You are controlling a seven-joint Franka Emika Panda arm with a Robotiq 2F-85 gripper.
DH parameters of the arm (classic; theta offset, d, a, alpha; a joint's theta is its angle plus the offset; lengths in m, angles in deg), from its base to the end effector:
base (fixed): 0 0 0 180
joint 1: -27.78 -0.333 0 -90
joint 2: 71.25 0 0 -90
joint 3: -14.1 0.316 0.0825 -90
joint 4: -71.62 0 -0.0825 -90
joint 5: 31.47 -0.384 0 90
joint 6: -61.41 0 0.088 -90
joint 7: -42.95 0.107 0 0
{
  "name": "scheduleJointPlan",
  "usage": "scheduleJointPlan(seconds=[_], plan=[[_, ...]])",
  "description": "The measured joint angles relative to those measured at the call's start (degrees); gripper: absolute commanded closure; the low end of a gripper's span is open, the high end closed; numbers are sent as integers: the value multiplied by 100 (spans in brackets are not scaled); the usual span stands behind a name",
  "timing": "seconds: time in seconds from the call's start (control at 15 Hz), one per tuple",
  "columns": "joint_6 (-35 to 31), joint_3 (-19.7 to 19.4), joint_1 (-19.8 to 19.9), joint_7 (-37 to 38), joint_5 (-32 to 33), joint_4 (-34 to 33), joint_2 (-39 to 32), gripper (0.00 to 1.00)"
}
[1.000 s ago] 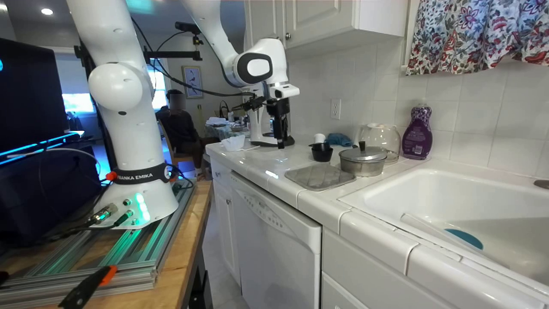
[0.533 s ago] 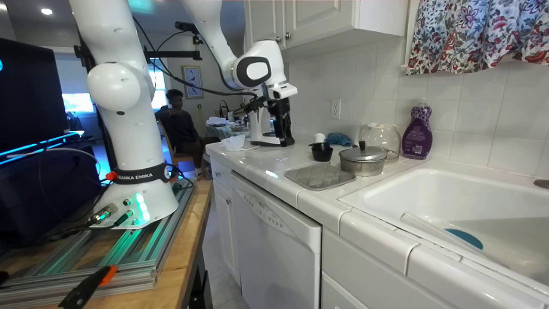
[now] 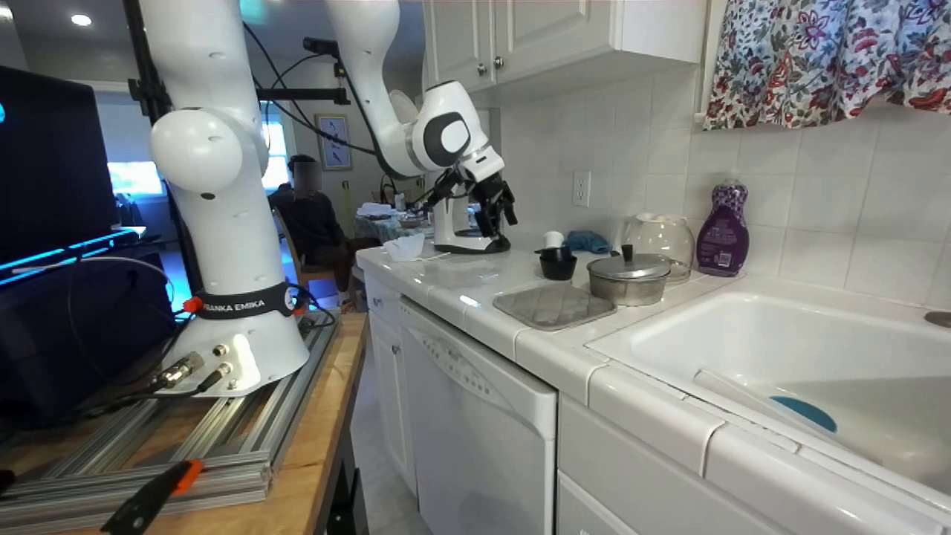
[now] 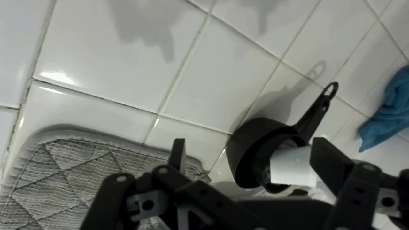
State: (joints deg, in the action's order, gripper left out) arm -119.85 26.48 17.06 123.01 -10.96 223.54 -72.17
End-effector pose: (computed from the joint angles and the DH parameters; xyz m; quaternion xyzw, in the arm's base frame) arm 0.4102 0.2095 0.2891 -0.9210 0.3028 -0.1804 0.1658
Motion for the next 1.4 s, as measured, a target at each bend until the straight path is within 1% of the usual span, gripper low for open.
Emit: scheduleJointPlan(seconds=[0.2, 0.73, 0.8, 0.93, 1.07, 1.4], plan=[[-69, -182, -6, 987, 844, -309, 20, 0], [-61, -187, -4, 1037, 897, -362, -6, 0], [-59, -218, -4, 1136, 988, -399, 14, 0], [-50, -339, 5, 1690, 1453, -572, 110, 0], [-50, -386, 56, 2507, 2067, -822, 205, 0], [93, -168, 96, 4514, 3422, -1316, 231, 0]])
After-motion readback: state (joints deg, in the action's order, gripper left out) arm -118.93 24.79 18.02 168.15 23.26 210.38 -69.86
